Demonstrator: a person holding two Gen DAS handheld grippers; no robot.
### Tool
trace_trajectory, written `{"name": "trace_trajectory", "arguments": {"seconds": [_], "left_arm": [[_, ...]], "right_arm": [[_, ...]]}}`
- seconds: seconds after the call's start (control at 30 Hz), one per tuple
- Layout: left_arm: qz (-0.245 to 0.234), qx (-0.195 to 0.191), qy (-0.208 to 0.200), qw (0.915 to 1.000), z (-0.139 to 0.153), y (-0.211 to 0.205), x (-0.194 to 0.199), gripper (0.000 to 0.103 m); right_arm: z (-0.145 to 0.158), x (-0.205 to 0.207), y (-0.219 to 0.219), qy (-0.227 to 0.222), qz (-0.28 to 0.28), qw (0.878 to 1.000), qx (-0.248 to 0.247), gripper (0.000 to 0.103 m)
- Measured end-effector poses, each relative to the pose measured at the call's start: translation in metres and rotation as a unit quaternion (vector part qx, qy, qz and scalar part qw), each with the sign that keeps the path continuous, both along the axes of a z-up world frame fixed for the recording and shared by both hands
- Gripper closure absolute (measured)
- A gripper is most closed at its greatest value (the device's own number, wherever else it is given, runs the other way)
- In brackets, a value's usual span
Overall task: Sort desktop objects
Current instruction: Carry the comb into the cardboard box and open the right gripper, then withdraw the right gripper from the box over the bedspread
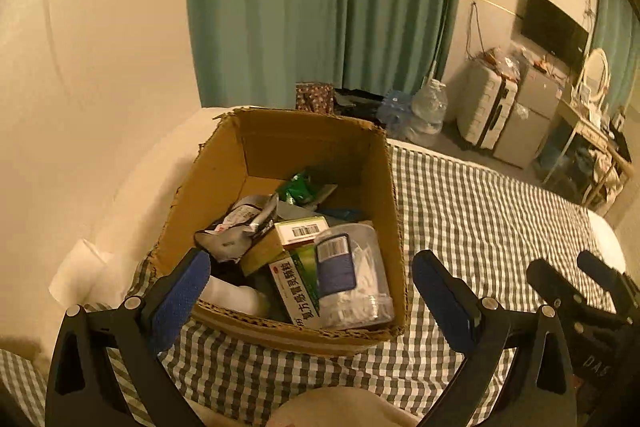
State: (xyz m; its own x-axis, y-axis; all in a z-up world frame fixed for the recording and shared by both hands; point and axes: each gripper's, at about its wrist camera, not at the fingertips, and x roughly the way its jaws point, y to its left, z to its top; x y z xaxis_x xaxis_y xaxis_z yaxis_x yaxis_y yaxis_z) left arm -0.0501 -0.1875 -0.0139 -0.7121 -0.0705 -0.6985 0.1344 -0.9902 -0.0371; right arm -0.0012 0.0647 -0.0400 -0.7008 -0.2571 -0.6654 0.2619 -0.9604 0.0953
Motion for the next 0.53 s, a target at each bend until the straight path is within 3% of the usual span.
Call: {"name": "trace_trajectory", "arguments": {"seconds": [0.3, 0.53], "left_arm": [[-0.012, -0.017, -0.006, 0.9998, -0.003, 0.011, 0.005, 0.000], [0.006, -0.001, 0.000, 1.0000, -0.003, 0.004, 0.009, 0.000]], "right_arm": [[0.000, -0.001, -0.002, 0.003, 0.004, 1.000, 0.003, 0.000], [-0.003, 0.004, -0.009, 0.010, 0.008, 1.000, 0.019, 0.000]]}}
